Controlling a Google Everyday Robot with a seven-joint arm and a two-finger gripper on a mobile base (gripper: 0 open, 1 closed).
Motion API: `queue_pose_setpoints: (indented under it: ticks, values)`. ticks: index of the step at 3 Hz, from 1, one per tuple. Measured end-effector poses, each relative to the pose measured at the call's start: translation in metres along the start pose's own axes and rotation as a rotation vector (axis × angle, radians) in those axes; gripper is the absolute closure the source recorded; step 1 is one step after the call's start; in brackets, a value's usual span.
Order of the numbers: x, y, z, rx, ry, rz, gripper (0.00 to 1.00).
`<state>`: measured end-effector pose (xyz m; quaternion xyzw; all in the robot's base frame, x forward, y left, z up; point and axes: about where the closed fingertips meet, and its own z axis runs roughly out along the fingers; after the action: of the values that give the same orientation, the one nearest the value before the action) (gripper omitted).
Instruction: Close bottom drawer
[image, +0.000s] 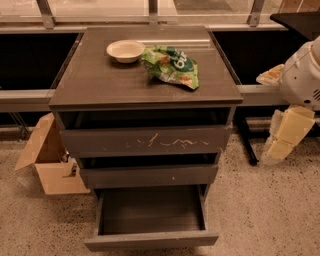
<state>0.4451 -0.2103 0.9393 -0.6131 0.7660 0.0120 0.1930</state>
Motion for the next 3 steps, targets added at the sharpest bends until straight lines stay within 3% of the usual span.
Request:
queue_pose_setpoints:
  ticks: [1, 2, 3]
  values:
    - [0.0, 0.001, 0.003, -0.006, -0.006, -0.004, 0.0]
    - [-0.005, 0.01, 0.047, -0.079, -0.076, -0.047, 0.0]
    - [-0.02, 0.035, 0.122, -0.166, -0.209, -0.156, 0.0]
